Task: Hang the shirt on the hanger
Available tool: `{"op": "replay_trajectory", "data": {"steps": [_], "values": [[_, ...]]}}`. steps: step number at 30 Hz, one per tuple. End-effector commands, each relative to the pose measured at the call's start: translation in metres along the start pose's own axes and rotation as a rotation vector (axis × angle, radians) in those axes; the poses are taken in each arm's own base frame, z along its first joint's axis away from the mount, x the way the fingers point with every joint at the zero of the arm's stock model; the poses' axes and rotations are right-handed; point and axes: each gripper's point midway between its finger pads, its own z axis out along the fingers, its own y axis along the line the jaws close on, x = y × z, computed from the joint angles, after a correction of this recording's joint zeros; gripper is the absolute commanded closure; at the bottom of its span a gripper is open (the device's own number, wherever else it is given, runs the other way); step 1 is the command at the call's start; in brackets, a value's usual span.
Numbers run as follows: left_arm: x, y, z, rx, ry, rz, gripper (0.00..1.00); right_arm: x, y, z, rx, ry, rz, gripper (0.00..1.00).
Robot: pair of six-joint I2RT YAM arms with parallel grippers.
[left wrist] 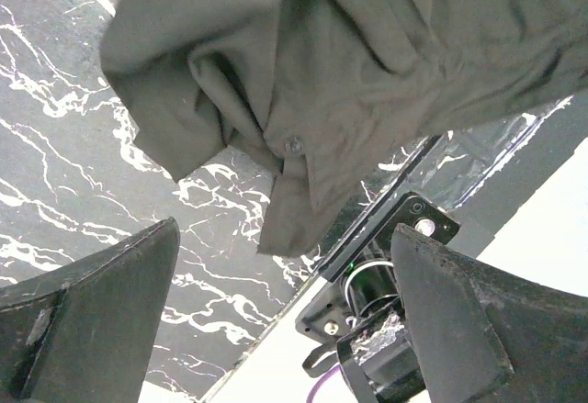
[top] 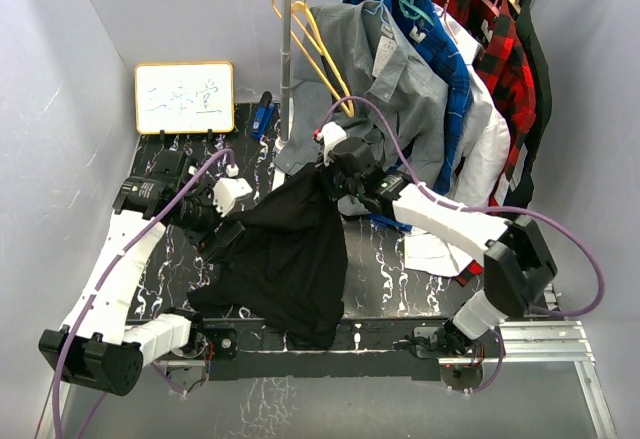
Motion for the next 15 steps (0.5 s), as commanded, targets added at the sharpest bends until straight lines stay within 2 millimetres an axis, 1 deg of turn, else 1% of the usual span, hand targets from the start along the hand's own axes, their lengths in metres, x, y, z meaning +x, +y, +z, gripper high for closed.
{"op": "replay_trajectory", "data": {"steps": [1,2,5,7,9,11,12,13,14,15], "values": [[0.0,0.0,0.001,0.034,0.027,0.04,0.02,0.008,-0.055,0.034,0.149,0.014,0.048,1.0],[0.001,0.0,0.003,0.043,0.033,0.044,0.02,0.014,-0.069,0.038,0.184,0.027,0.074,1.0],[0.006,-0.004,0.007,0.09,0.064,0.056,0.02,0.025,-0.104,0.045,0.286,0.029,0.142,1.0],[0.013,-0.009,0.012,0.132,0.103,0.061,0.02,0.027,-0.121,0.047,0.339,0.019,0.174,1.0],[0.023,-0.011,0.019,0.145,0.157,0.087,0.02,0.023,-0.133,0.047,0.374,-0.004,0.193,1.0],[0.033,-0.008,0.026,0.12,0.214,0.136,0.02,0.016,-0.149,0.048,0.404,-0.031,0.22,1.0],[0.037,-0.006,0.028,0.105,0.238,0.166,0.02,0.009,-0.155,0.049,0.398,-0.044,0.242,1.0],[0.039,-0.004,0.029,0.083,0.256,0.195,0.02,0.001,-0.16,0.048,0.39,-0.057,0.261,1.0],[0.037,-0.001,0.031,0.062,0.254,0.218,0.02,0.006,-0.163,0.056,0.377,-0.038,0.275,1.0],[0.033,0.001,0.032,0.043,0.242,0.24,0.02,0.005,-0.164,0.061,0.363,-0.032,0.281,1.0]]}}
